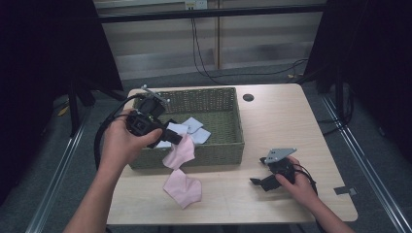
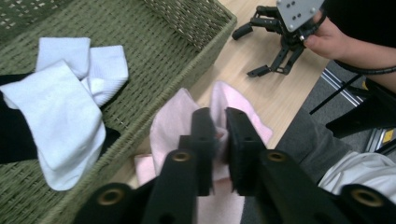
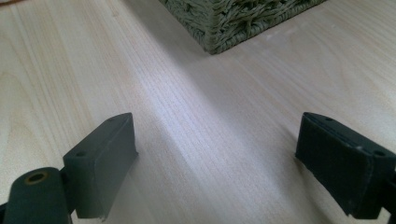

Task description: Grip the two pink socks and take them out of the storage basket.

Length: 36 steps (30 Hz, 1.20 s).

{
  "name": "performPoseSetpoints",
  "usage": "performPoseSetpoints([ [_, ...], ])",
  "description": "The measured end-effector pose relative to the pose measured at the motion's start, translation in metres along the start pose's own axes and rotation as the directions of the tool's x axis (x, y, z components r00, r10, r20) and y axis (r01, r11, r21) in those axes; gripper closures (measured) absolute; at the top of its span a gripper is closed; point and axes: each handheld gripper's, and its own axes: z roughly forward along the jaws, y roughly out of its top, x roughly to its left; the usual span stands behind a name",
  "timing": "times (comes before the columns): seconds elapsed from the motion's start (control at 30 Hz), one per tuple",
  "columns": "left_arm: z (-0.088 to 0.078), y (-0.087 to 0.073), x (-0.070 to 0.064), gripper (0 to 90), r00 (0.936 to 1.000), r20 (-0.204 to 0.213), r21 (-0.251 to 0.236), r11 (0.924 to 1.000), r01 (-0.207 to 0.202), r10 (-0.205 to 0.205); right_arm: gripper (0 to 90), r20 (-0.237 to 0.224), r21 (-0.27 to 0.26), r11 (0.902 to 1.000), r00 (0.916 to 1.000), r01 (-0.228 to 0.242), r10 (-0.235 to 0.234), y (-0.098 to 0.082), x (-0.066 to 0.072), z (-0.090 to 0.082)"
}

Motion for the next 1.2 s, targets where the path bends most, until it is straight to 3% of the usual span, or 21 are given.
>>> performPoseSetpoints([
  [0.07,0.001,-0.002,0.003,60.5,0.9996,-0.027,-0.019,0.9998,-0.002,0.002,11.2,0.0,0.0,1.0,1.0,0.0,0.0,0.0,0.0,0.0],
  [0.23,0.002,-0.008,0.008,52.4,0.9986,-0.053,-0.039,0.9992,-0.006,0.004,11.2,0.0,0.0,1.0,1.0,-0.002,0.002,0.0,0.0,0.0],
  [0.6,0.025,-0.038,0.025,46.1,0.9932,-0.115,-0.041,0.9991,0.012,-0.017,11.2,-0.002,0.003,1.0,1.0,0.002,-0.002,0.002,0.0,0.002],
  [1.2,0.056,-0.064,0.036,42.3,0.9922,-0.124,-0.022,0.9997,0.009,-0.011,11.2,-0.003,0.003,1.0,1.0,0.003,-0.003,0.002,0.0,0.002],
])
